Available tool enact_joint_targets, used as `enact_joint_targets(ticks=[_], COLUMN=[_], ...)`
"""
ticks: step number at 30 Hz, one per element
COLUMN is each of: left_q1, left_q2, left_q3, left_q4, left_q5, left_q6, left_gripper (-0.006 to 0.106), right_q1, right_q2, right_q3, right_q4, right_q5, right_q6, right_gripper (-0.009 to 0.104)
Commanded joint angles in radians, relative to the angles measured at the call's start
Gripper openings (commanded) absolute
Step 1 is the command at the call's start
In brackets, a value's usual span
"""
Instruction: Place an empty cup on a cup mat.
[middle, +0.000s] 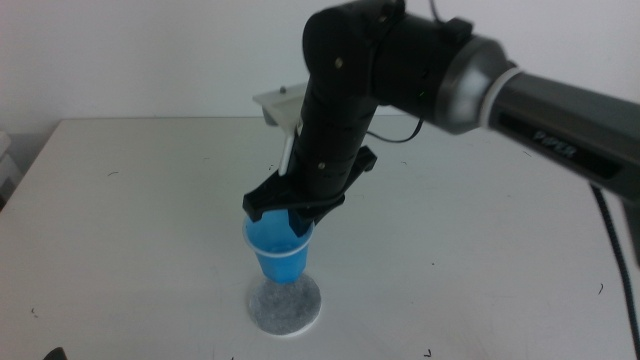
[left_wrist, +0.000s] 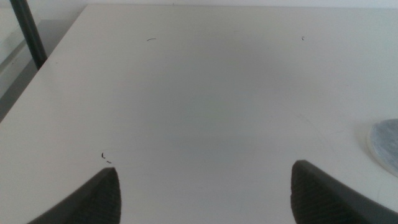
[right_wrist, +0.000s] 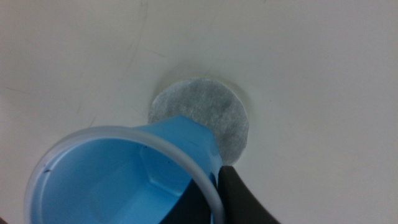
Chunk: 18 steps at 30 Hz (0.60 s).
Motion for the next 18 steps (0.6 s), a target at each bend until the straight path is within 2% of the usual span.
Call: enact_joint_targets(ticks=[1, 18], left_q1=[0.001, 0.001], left_q2=[-0.013, -0.013], left_q3=[-0.006, -0.006], left_q4=[0.0, 0.0], left_q5=[-0.068, -0.068], left_q6=[-0.011, -0.011], left_gripper=[0.105, 0.105], right_q1=[0.007, 0.008], right_q2=[-0.027, 0.106], right_q3=[-0.026, -0.026], right_q4=[0.0, 0.0], right_q5=[0.04, 0.038], right_q6=[-0.001, -0.008], right_gripper=[-0.001, -0.001])
